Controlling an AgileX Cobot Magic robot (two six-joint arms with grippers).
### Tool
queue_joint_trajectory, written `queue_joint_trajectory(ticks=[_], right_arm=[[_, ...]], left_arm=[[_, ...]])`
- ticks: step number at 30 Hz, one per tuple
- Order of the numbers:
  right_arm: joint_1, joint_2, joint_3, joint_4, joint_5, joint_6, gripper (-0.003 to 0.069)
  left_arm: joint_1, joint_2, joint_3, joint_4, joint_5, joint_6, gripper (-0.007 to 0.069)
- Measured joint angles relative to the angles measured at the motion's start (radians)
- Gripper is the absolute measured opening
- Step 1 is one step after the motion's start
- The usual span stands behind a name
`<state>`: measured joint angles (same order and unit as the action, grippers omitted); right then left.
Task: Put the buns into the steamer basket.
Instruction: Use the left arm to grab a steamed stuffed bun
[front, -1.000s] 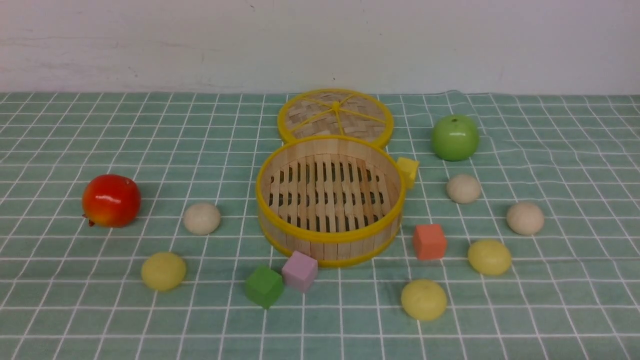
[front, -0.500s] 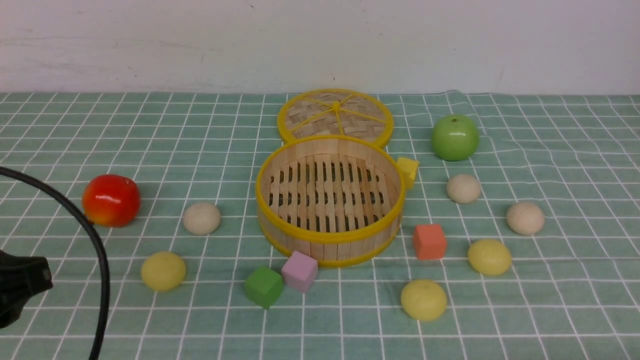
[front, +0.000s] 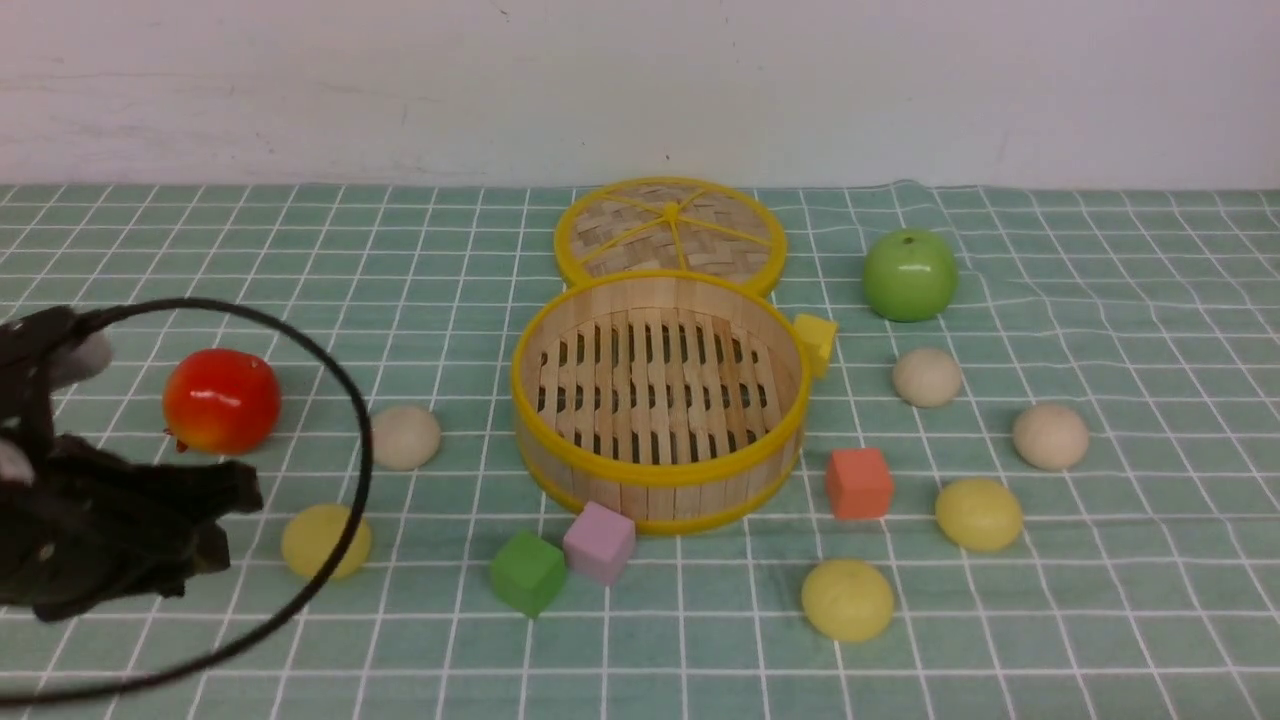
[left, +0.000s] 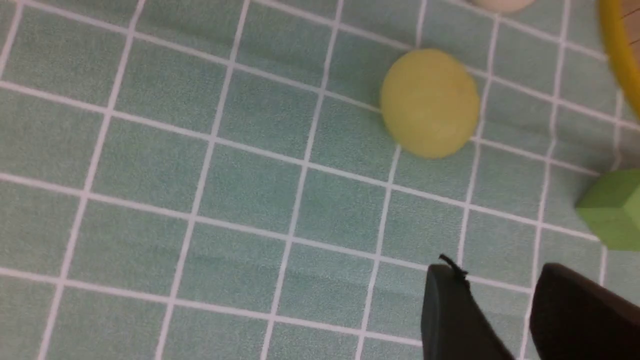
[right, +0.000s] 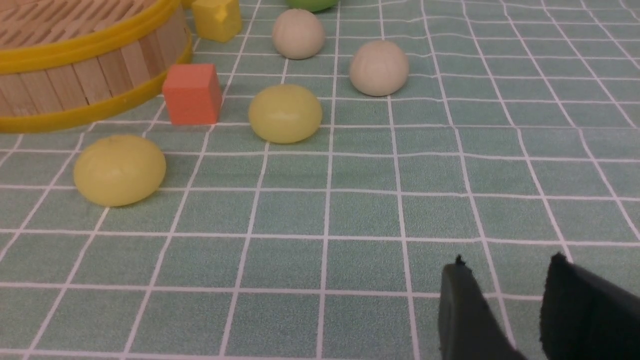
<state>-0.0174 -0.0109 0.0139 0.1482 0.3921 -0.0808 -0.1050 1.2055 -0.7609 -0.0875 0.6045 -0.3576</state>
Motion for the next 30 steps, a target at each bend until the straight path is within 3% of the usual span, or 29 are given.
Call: queue_joint_trajectory(ticks=[5,13,18,21,30], right_arm=[[0.0,0.0,0.0,0.0,0.0,0.0,0.0239],[0.0,0.0,0.0,0.0,0.0,0.0,0.0239],[0.0,0.0,0.0,0.0,0.0,0.0,0.0239],[0.0,0.0,0.0,0.0,0.0,0.0,0.0239],[0.0,0.0,0.0,0.001,0.0,0.0,0.0239]], left_arm=[[0.0,0.153,-0.193,0.02,0.144,0.001,0.0238],[-0.001,0.317,-0.318,0.081,0.2,0.003,0.0238],[-0.077,0.418,-0.41,0.165,0.205,0.002,0.0238],[-0.156,0.49,-0.489,0.246,0.247,-0.048,0.0238],[-0.183,0.604,-0.541,0.307,0.301,-0.156,0.0238]])
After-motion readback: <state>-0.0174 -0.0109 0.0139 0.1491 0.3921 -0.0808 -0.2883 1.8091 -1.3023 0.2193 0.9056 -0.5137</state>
